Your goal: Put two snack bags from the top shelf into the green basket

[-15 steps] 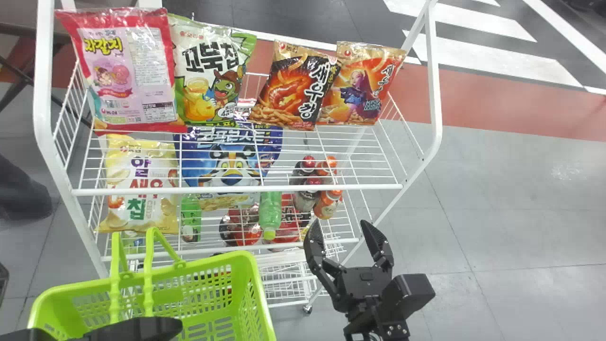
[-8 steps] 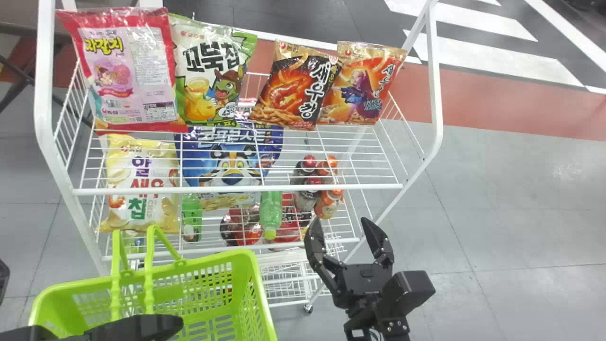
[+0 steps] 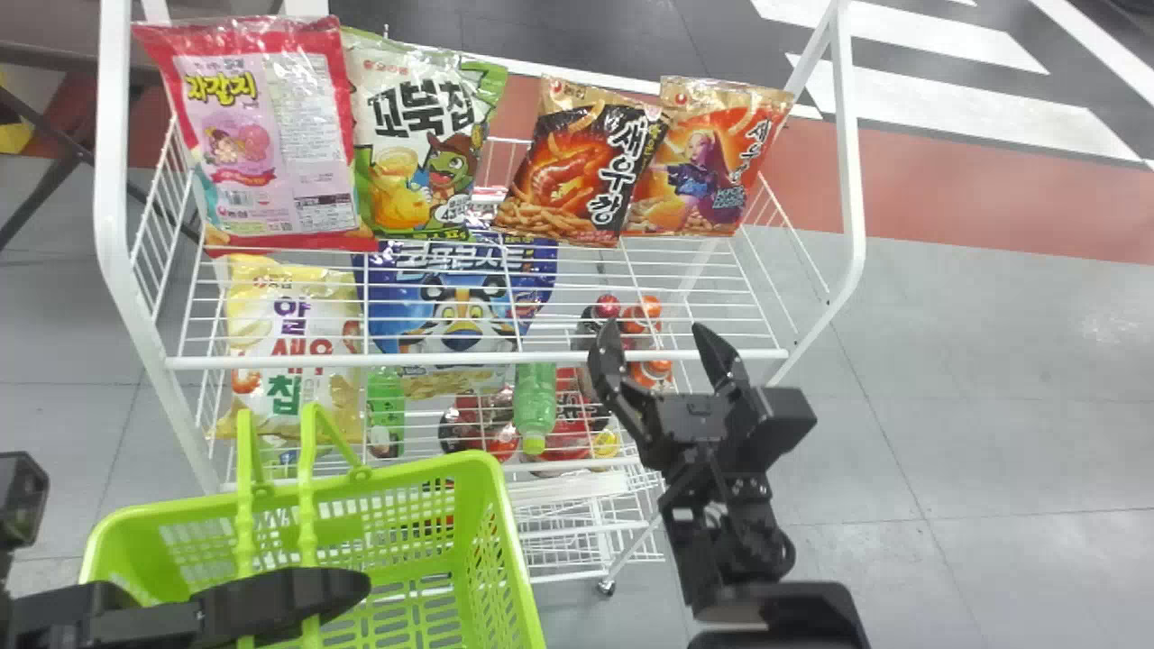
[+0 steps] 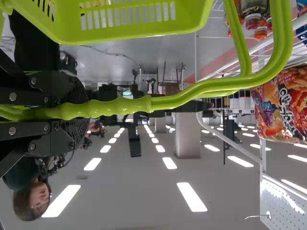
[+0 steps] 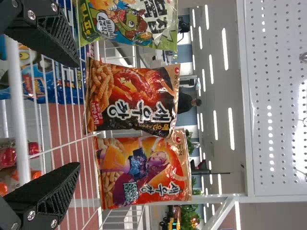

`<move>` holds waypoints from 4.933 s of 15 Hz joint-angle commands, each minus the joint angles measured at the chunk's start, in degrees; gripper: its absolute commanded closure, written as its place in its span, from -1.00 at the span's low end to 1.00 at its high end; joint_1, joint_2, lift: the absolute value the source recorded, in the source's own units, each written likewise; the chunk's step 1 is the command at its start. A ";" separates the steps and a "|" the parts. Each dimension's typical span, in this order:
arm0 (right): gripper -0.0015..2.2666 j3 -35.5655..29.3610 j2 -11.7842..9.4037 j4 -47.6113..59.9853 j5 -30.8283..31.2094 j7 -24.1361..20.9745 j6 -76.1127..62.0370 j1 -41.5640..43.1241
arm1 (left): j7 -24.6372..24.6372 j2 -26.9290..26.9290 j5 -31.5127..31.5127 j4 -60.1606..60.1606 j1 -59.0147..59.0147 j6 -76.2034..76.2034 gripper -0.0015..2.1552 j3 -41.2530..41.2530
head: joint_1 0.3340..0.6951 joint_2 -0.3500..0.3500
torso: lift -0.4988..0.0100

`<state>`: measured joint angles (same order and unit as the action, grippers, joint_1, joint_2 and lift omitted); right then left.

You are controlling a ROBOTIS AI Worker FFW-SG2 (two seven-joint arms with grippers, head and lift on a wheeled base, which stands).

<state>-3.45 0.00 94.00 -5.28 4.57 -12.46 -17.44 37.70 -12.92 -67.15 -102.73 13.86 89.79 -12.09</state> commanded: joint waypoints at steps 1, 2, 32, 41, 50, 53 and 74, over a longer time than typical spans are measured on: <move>-0.94 0.03 0.05 -1.80 0.27 0.00 3.63 4.70 | 0.00 0.00 0.00 -0.01 -0.24 0.24 0.99 0.05 | 1.00 -0.79 | 0.96; -0.94 0.03 0.05 -2.77 0.54 0.00 5.04 6.72 | 0.00 0.00 0.00 -0.01 -0.24 0.24 0.99 0.13 | 1.00 -0.77 | 0.96; 0.98 1.08 0.05 -33.26 9.77 3.43 5.92 35.63 | 0.53 -1.32 1.05 3.06 -4.99 0.24 0.99 4.18 | 1.00 -0.52 | 0.96; 0.98 1.43 0.05 0.84 10.91 2.02 25.78 18.32 | 0.62 -1.41 1.05 3.68 -5.08 0.24 0.99 4.53 | 1.00 -0.62 | 0.96; 0.98 7.06 0.05 34.50 7.92 3.52 65.86 3.38 | 0.71 -1.49 0.61 3.59 -5.16 0.24 0.99 4.00 | 1.00 -0.60 | 0.96; 0.98 11.72 0.05 39.42 7.92 3.69 75.88 1.09 | 0.53 -1.49 0.35 3.59 -5.16 0.24 0.99 3.65 | 1.00 -0.46 | 0.96; -0.94 7.41 -1.41 36.96 5.02 3.60 61.82 0.39 | 1.15 -1.67 -0.79 2.89 -3.93 0.24 0.99 2.77 | 1.00 -0.14 | 0.96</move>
<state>7.93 -1.53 132.89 0.56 8.19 53.76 -18.54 38.85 -14.51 -67.92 -99.76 9.86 89.79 -9.32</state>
